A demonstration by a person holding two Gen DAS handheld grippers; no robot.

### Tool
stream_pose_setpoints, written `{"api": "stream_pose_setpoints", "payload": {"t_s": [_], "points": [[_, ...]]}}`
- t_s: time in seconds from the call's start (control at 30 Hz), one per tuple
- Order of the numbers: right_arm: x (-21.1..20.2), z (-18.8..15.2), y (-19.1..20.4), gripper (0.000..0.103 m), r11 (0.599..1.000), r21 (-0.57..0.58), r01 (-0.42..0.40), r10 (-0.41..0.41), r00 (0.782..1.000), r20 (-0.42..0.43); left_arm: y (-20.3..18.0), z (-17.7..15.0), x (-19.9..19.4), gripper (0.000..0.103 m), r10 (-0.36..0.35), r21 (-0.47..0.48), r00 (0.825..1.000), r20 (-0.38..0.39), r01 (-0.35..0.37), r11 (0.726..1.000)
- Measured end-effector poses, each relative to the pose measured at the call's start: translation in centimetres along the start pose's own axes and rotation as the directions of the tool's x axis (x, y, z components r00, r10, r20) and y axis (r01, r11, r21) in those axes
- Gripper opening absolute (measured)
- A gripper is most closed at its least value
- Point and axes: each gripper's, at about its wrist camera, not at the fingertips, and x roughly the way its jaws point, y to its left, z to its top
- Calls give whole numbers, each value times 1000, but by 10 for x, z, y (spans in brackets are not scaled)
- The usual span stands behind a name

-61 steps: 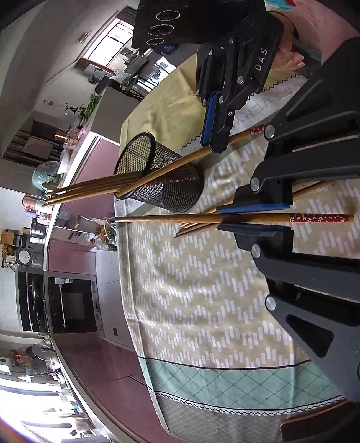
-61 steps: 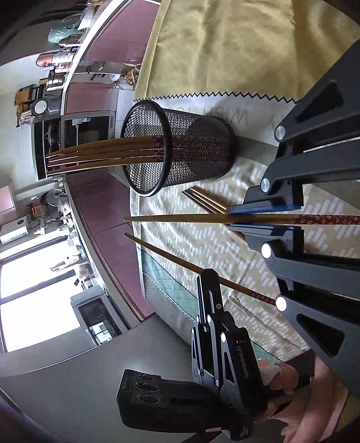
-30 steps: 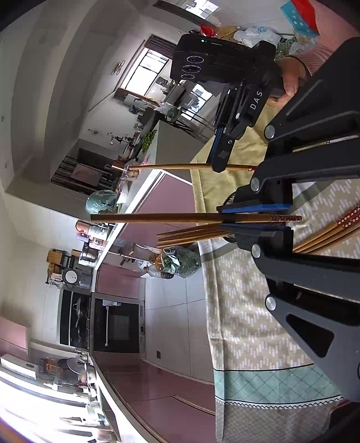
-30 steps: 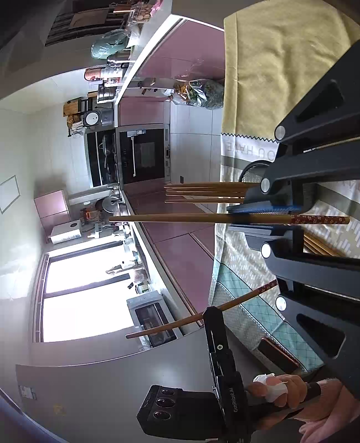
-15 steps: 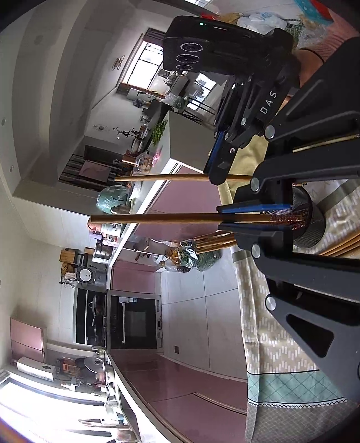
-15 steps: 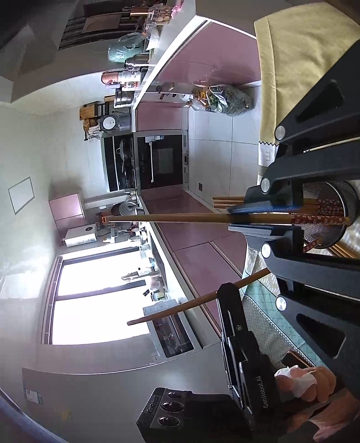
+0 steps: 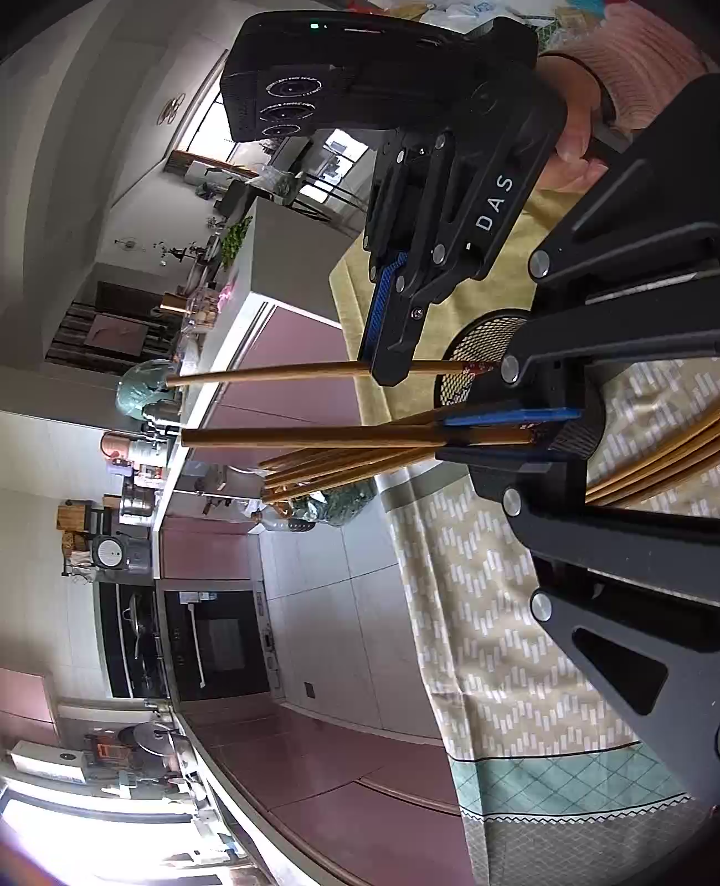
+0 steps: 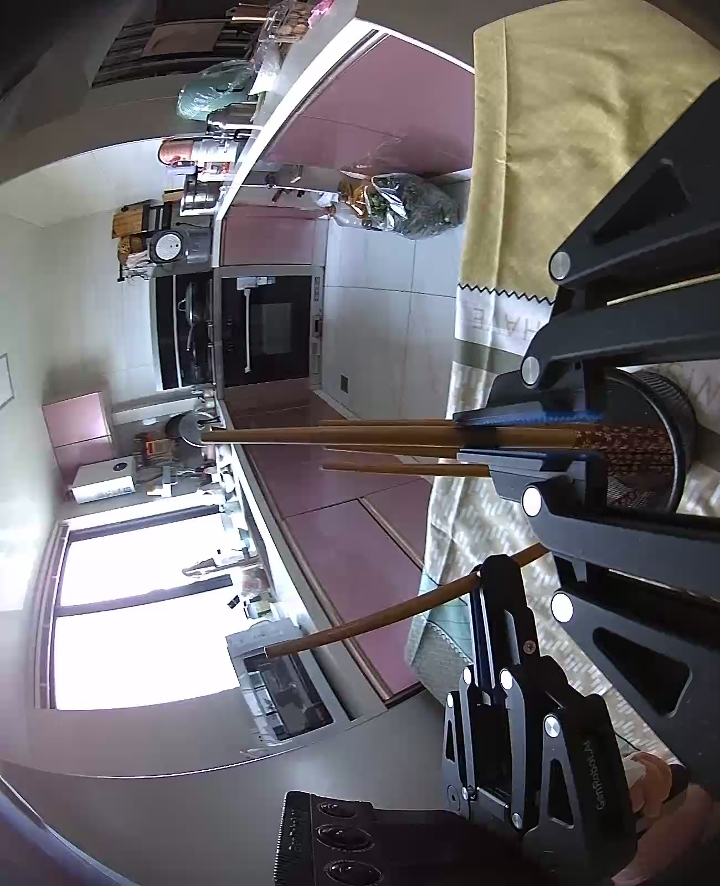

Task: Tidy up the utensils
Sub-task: 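Lower the left tool's chopstick into the mesh cup and open while the right tool releases its own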

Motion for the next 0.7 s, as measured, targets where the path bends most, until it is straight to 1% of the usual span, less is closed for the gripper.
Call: {"api": "stream_pose_setpoints", "payload": {"t_s": [0.07, 0.13, 0.2, 0.33, 0.47, 0.6, 0.67, 0.7], "points": [[3, -5, 1, 6, 1000, -3, 4, -4, 999, -41, 5, -3, 9, 8, -10, -1, 1000, -30, 10, 1000], [8, -8, 3, 6, 1000, -9, 11, -12, 997, -82, 11, -5, 15, 8, -12, -8, 999, -40, 12, 1000], [13, -11, 3, 6, 1000, -9, 12, -13, 993, -116, 15, -4, 19, 8, -29, -17, 998, -50, 28, 999], [19, -15, 2, 9, 1000, 7, 19, -17, 989, -149, 23, -5, 29, 8, -26, -35, 997, -71, 23, 999], [19, -16, 0, 10, 999, 28, 17, -13, 990, -142, 22, -11, 36, 8, -12, -50, 996, -83, 8, 999], [12, -17, 0, 21, 999, 34, 12, -8, 993, -121, 27, -15, 36, 8, -17, -71, 996, -85, 11, 997], [8, -17, 0, 22, 999, 35, 8, -4, 994, -113, 29, -19, 33, 10, -17, -80, 997, -80, 10, 997], [6, -18, 0, 25, 999, 35, 7, -3, 994, -109, 30, -21, 31, 11, -15, -84, 997, -75, 9, 996]]}}
